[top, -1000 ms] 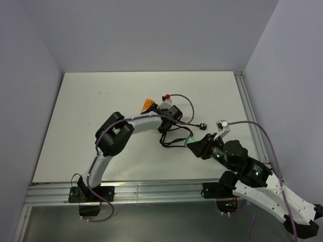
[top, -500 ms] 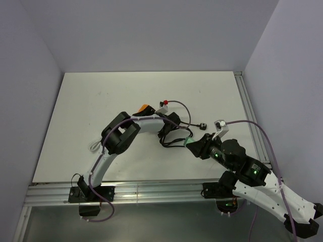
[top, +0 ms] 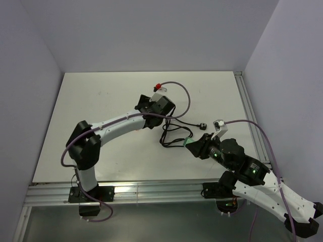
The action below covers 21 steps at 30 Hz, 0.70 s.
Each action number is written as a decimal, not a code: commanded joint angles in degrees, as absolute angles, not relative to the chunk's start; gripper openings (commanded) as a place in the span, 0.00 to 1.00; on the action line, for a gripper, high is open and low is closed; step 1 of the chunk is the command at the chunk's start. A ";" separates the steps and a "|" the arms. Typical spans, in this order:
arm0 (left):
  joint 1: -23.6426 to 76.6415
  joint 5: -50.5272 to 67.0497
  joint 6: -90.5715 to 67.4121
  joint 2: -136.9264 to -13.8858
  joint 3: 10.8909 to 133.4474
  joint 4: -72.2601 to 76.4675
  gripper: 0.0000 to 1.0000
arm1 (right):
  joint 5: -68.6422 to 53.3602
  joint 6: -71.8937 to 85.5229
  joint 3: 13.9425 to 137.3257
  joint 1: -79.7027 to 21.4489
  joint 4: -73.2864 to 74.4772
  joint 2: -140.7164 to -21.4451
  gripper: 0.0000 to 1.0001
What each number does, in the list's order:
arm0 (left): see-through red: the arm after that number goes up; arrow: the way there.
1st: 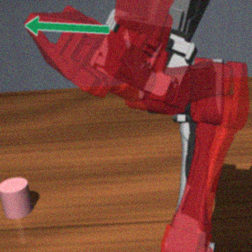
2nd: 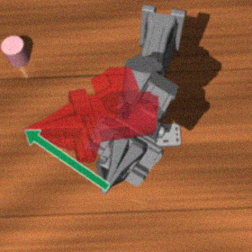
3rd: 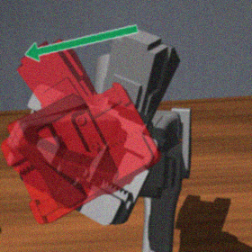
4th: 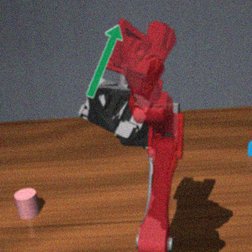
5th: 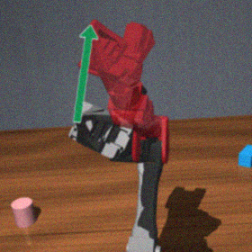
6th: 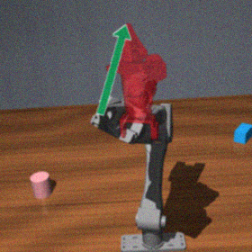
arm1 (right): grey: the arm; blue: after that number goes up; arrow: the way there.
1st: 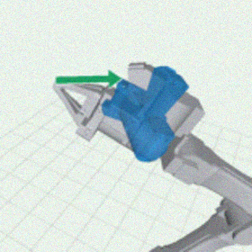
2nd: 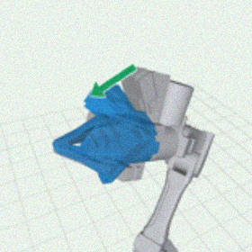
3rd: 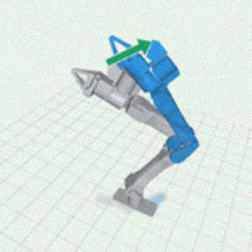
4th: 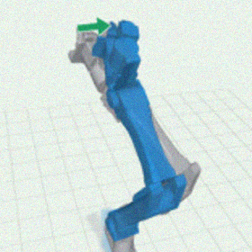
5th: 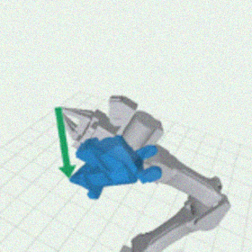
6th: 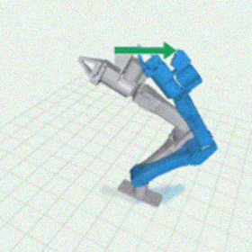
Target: Insert the plug
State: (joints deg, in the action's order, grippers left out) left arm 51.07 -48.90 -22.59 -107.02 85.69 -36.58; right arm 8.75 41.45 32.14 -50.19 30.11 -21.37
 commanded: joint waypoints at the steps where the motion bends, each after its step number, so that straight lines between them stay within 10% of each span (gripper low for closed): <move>1: 51.42 -39.47 -22.84 -102.05 81.84 -32.52 0.81 | 9.41 40.96 33.84 -49.83 28.04 -21.80 0.00; 7: 45.19 -29.82 -26.63 -100.38 83.49 -33.66 0.38 | 8.88 41.13 33.84 -49.75 27.69 -22.15 0.00; 21: 44.74 2.64 -28.83 -73.24 63.75 -9.94 0.64 | 6.95 42.98 39.89 -49.40 28.92 -37.51 0.00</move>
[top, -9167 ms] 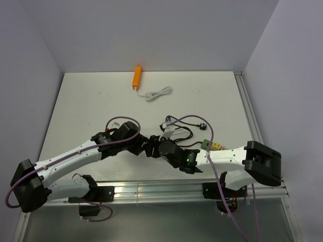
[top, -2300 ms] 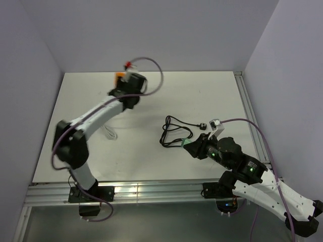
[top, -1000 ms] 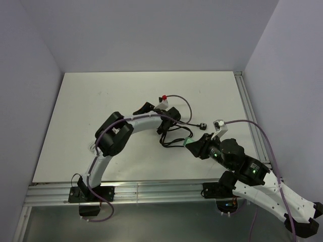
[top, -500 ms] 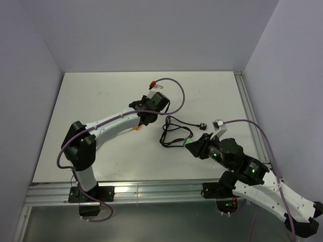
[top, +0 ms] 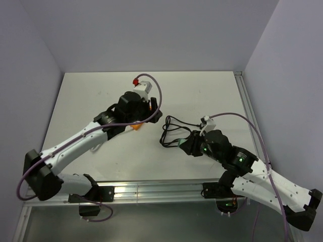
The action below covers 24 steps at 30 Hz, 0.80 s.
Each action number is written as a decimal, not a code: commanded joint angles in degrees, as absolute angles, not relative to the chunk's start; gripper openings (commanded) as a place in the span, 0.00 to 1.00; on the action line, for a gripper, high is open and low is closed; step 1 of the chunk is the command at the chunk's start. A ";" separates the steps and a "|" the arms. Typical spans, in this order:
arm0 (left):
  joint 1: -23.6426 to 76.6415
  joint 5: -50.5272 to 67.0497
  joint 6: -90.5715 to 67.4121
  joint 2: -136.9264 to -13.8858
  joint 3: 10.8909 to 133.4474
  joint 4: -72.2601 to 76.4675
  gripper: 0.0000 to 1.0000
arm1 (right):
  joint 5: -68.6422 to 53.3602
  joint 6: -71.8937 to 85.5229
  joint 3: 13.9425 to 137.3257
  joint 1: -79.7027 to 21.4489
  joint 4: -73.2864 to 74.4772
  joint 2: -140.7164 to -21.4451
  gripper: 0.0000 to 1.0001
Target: Insert the plug
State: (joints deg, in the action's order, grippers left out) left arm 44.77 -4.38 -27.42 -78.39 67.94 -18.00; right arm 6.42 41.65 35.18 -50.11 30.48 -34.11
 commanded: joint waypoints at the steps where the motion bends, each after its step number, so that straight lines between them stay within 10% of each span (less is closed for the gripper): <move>1: 44.74 1.77 -29.26 -72.26 62.76 -10.02 0.64 | 5.99 42.63 40.25 -49.22 27.78 -38.66 0.00; 10: 44.04 -23.80 -39.18 -70.74 60.02 -25.65 0.63 | -1.59 34.38 47.54 -49.04 25.48 -52.02 0.00; 24: 21.55 -16.27 -46.94 -87.69 65.91 -21.01 0.33 | -14.02 35.85 70.39 -42.82 30.76 -78.47 0.00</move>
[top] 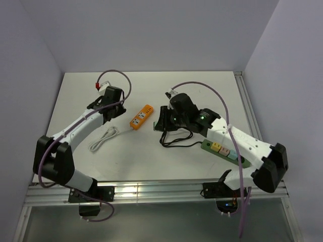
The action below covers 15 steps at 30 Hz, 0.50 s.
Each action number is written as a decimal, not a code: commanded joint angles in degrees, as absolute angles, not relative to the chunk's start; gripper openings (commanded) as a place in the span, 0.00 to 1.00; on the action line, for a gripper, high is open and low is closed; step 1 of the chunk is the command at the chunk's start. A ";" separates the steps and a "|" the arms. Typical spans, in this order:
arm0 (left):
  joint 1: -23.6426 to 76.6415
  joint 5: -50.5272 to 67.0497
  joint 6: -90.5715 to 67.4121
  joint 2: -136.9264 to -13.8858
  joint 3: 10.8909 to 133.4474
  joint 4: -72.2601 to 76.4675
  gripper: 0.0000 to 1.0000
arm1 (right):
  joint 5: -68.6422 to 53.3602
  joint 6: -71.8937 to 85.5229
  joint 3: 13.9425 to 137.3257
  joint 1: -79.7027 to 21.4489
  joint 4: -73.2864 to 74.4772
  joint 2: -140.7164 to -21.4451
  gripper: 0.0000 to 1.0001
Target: Insert the plug
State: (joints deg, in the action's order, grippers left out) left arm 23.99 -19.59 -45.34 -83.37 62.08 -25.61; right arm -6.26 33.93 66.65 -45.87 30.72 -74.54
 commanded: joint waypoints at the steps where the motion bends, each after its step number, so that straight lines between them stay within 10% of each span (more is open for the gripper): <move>1: 21.01 -15.56 -46.59 -89.28 66.27 -20.22 0.31 | -15.98 36.82 71.27 -41.76 30.94 -80.14 0.00; 15: 19.25 -7.74 -47.28 -102.92 62.59 -9.86 0.00 | -23.47 39.72 101.41 -38.85 48.16 -108.27 0.00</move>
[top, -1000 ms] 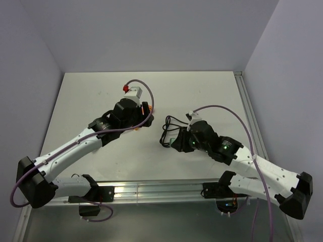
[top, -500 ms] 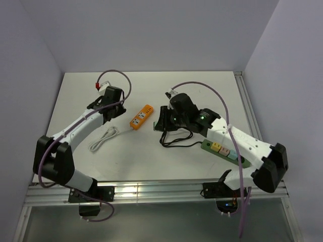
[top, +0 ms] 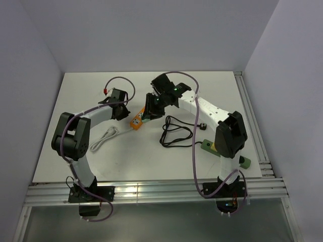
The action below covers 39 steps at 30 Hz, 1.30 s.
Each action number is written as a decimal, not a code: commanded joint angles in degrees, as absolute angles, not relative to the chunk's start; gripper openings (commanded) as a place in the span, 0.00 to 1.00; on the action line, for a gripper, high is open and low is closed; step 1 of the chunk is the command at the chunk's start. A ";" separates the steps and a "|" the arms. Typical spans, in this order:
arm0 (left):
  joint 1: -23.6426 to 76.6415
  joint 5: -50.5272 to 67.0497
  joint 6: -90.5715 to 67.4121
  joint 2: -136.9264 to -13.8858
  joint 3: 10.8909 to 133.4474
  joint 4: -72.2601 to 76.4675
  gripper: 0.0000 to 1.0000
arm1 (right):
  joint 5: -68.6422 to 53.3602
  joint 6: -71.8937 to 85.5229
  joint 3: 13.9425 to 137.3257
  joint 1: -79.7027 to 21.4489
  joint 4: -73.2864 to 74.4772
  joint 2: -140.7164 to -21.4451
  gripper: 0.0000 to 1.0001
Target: Insert the plug
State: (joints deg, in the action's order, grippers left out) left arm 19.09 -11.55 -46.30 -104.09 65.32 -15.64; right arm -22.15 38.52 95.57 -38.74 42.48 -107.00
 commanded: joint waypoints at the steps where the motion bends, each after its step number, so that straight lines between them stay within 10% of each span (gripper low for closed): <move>1: 19.42 -6.95 -47.63 -102.57 60.05 -8.89 0.00 | -23.73 40.07 103.77 -38.85 49.21 -110.37 0.00; 39: 28.30 -6.67 -55.28 -88.77 37.71 7.38 0.00 | -13.80 65.29 101.76 -37.97 57.55 -115.48 0.00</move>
